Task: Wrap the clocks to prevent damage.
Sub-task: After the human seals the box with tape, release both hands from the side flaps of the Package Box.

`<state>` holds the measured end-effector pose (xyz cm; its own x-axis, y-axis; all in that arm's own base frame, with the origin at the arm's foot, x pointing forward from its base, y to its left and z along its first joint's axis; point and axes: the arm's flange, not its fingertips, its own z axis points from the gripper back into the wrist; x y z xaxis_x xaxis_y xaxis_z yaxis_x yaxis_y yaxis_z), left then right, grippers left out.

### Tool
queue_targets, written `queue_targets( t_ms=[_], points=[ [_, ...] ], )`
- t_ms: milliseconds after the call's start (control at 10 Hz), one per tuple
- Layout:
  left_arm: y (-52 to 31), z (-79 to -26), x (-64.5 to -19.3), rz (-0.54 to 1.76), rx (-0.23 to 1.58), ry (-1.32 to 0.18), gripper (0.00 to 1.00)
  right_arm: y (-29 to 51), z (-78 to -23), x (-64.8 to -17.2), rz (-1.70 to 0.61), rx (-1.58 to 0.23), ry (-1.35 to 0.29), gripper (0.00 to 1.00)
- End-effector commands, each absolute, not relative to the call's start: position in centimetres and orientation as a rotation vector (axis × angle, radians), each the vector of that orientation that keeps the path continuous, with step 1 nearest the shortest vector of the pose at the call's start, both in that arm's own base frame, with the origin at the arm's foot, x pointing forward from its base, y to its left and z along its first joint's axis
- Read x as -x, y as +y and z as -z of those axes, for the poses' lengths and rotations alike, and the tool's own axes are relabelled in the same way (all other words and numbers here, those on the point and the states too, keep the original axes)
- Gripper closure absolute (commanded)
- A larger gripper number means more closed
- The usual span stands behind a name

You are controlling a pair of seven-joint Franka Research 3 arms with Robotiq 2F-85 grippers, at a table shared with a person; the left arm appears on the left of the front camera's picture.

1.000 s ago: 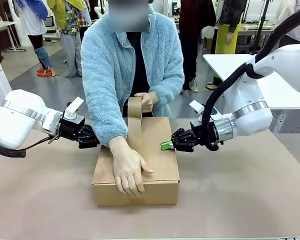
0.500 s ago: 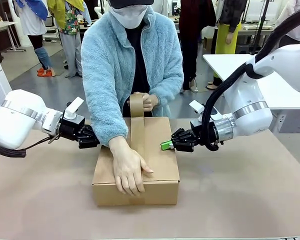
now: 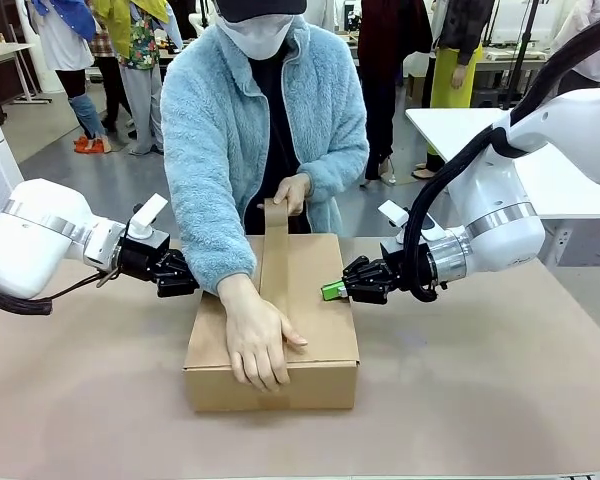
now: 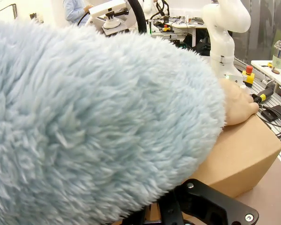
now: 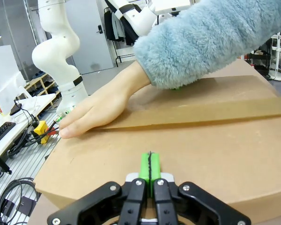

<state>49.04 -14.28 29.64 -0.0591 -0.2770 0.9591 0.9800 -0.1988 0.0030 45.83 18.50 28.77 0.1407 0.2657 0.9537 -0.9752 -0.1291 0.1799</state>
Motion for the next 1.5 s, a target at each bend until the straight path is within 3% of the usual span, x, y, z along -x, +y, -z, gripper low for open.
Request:
queue_targets(
  t_ms=[0,1400],
  points=[
    [-14.45,-29.25,-49.1,1.492,1.108,-0.912,0.99,18.47,-28.41,-45.76,-1.3,-1.181,-0.819,0.99],
    [-14.45,-29.25,-49.1,1.492,1.108,-0.912,0.99,18.47,-28.41,-45.76,-1.3,-1.181,-0.819,0.99]
  ],
)
